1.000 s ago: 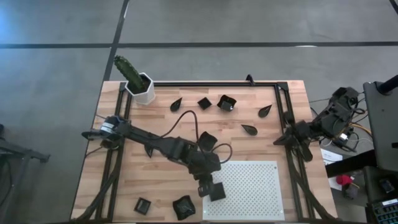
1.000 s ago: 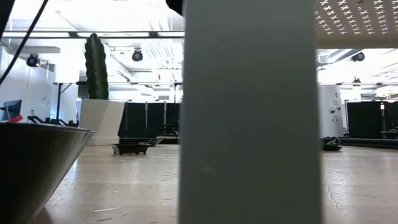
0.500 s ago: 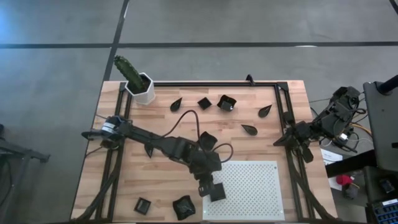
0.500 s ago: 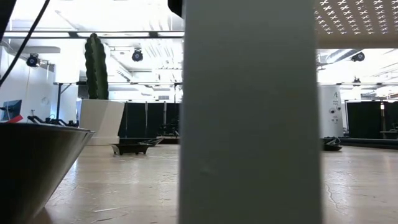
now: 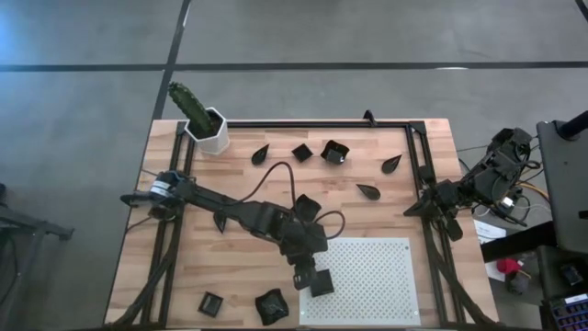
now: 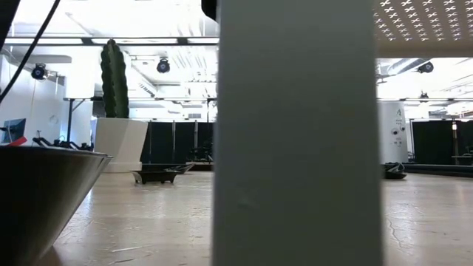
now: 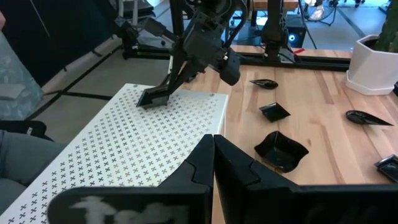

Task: Pick & Place Mini shaped plates
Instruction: Put the square plate on the shelf, then put the distorted square plate on the shelf

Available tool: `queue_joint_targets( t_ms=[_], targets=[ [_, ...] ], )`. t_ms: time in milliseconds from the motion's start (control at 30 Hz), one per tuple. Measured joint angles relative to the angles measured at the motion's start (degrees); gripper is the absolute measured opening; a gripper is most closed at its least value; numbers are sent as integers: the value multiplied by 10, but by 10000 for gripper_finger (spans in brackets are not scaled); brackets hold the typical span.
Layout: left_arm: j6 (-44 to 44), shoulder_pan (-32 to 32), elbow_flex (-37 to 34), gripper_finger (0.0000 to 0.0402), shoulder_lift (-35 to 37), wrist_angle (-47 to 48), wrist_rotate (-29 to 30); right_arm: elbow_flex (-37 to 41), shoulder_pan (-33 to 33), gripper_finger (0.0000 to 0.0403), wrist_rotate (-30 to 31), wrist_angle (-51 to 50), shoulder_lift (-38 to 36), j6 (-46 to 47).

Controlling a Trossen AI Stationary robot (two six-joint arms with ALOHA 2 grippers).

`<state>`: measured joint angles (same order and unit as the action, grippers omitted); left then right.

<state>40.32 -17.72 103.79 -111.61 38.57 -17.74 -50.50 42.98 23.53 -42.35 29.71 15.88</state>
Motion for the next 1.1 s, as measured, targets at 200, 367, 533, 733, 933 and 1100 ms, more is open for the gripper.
queue_joint_targets(
  t_ms=[200,367,533,733,933,1100],
  targets=[
    [0,0,0,6,0,0,0,0,0,8,0,0,-1,0],
    [0,0,0,17,0,0,0,0,0,8,0,0,-1,0],
    [0,0,0,34,0,0,0,0,0,8,0,0,-1,0],
    [0,1,0,62,0,0,6,0,0,8,0,0,-1,0],
    [-1,7,1,75,2,0,5,0,0,8,1,3,-1,-9],
    [-11,15,1,74,6,0,-34,0,0,8,1,7,-1,-9]
  ],
)
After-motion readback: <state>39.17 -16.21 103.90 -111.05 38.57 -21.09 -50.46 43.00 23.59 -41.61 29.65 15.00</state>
